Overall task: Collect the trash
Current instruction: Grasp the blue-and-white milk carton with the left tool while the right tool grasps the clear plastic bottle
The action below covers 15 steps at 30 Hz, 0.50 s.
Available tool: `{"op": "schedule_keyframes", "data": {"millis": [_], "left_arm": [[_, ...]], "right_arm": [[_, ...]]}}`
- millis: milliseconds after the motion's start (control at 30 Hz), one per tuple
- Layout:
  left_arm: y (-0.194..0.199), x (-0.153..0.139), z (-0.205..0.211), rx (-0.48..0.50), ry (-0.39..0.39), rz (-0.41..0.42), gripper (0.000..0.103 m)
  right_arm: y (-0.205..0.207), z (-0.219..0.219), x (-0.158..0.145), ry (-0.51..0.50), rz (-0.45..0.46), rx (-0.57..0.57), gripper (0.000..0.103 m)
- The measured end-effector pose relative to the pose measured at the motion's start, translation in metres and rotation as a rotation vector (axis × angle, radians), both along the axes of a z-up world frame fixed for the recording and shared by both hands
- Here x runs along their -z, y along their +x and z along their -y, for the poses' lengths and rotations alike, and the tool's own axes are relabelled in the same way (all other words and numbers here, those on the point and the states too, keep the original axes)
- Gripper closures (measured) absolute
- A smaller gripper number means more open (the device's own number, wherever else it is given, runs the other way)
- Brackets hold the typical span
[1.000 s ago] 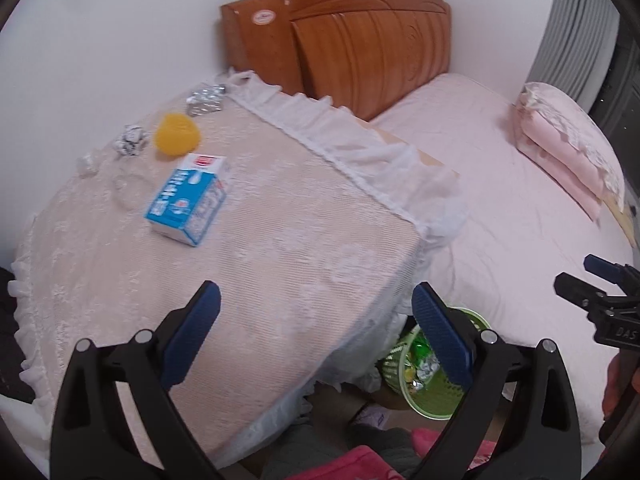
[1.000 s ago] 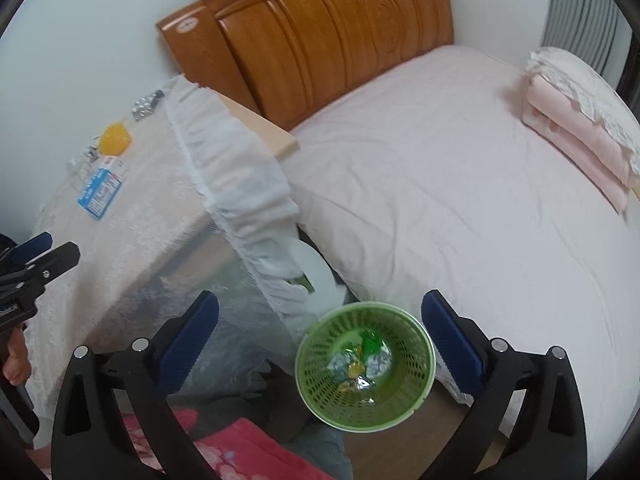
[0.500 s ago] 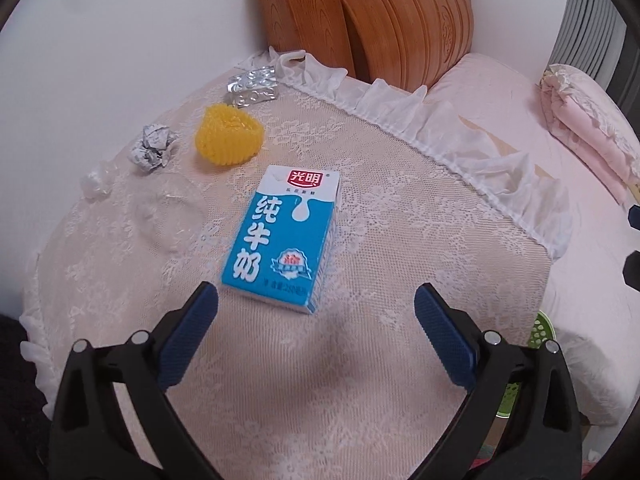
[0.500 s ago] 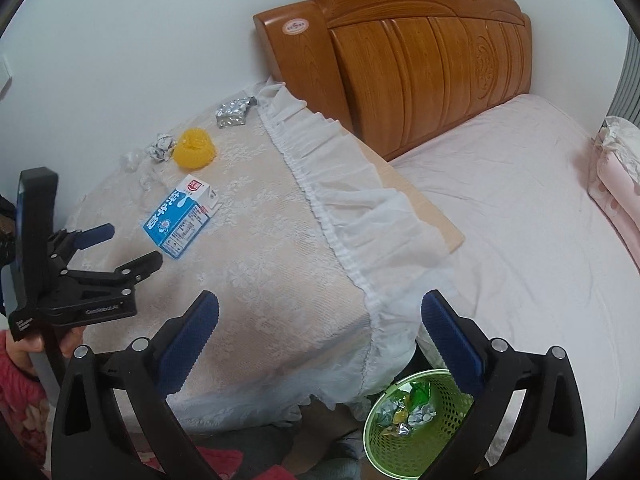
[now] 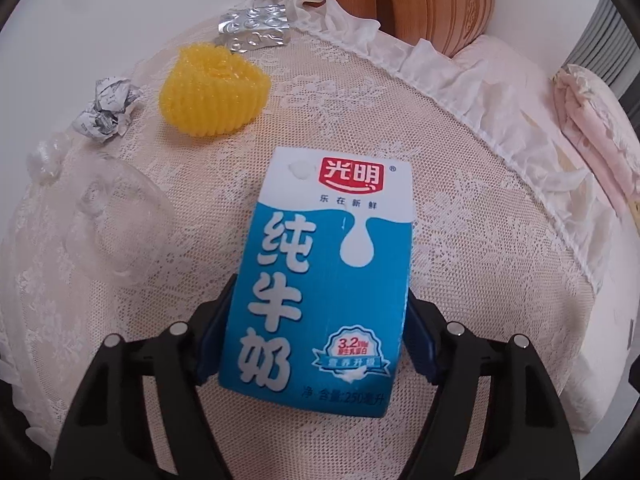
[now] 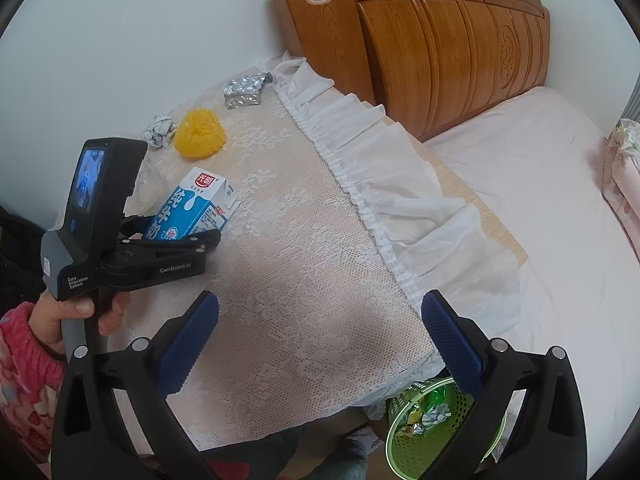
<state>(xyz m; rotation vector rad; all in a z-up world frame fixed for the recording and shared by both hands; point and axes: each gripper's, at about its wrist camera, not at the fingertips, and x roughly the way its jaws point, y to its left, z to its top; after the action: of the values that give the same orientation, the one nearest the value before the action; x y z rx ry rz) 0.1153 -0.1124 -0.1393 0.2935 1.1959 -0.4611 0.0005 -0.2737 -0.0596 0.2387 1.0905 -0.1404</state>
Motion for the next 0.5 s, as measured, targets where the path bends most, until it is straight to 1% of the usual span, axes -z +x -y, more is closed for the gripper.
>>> {"op": "schedule_keyframes", "data": {"millis": [100,233,400,500], "left_arm": [[-0.003,-0.007,-0.008,-0.032,-0.021,0.019,0.034],[-0.014,-0.026,-0.035,-0.114,-0.074,0.048,0.035],[-0.037,-0.055,-0.092,-0.238,-0.101,0.1,0.035],[-0.048,-0.068,-0.128,-0.302,-0.098,0.133,0.035]], "right_arm": [[0.002,-0.003,0.001,0.007,-0.003,-0.015,0.002],[0.011,-0.009,0.0,0.007,-0.004,-0.065,0.002],[0.05,-0.037,-0.001,0.001,0.007,-0.199,0.002],[0.087,-0.07,0.0,0.02,0.018,-0.299,0.002]]}}
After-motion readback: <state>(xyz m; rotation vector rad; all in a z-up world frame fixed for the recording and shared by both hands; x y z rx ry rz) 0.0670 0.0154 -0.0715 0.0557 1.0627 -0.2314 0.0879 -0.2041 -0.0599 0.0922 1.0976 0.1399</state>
